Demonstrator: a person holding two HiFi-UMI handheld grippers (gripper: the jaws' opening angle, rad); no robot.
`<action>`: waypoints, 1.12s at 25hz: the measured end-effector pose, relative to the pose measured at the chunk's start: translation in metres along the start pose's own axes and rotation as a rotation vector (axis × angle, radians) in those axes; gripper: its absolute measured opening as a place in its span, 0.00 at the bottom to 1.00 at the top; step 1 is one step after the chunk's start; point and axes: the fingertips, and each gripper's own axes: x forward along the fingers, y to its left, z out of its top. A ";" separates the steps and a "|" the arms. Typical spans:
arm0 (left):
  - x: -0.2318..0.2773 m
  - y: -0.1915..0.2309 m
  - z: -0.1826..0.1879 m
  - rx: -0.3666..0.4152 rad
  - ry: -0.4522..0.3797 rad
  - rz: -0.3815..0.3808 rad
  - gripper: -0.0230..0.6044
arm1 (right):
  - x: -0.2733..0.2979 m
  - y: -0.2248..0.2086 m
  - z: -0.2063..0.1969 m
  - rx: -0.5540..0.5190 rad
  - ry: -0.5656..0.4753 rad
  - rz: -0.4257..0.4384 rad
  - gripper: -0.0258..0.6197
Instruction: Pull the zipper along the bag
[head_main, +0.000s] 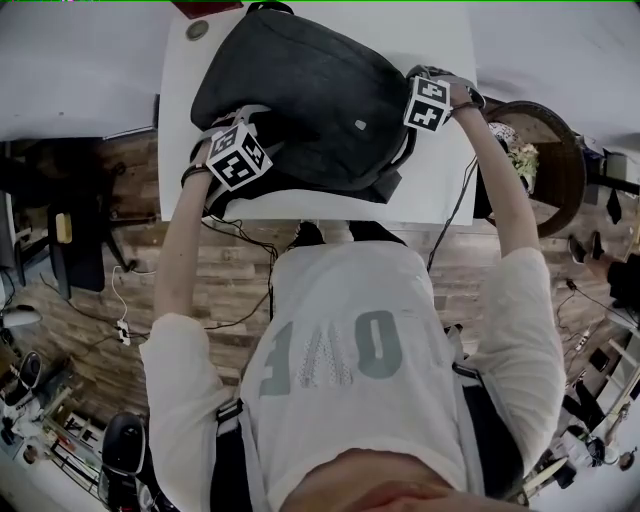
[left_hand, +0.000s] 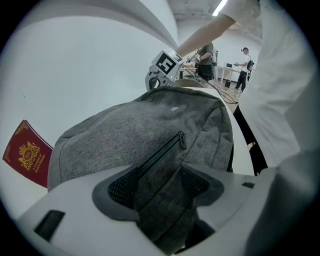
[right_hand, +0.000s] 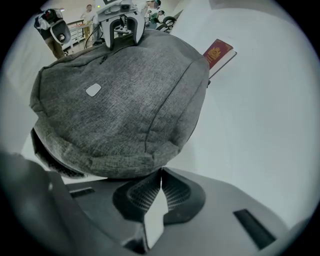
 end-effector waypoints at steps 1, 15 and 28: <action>0.000 0.000 0.000 0.000 0.000 0.001 0.48 | -0.001 0.001 -0.001 -0.008 0.005 0.008 0.09; 0.006 0.004 -0.001 -0.014 -0.036 0.004 0.48 | -0.029 0.028 -0.019 -0.093 0.014 0.115 0.09; 0.010 0.001 0.000 0.025 -0.043 -0.006 0.47 | -0.077 0.109 -0.026 -0.138 0.022 0.148 0.09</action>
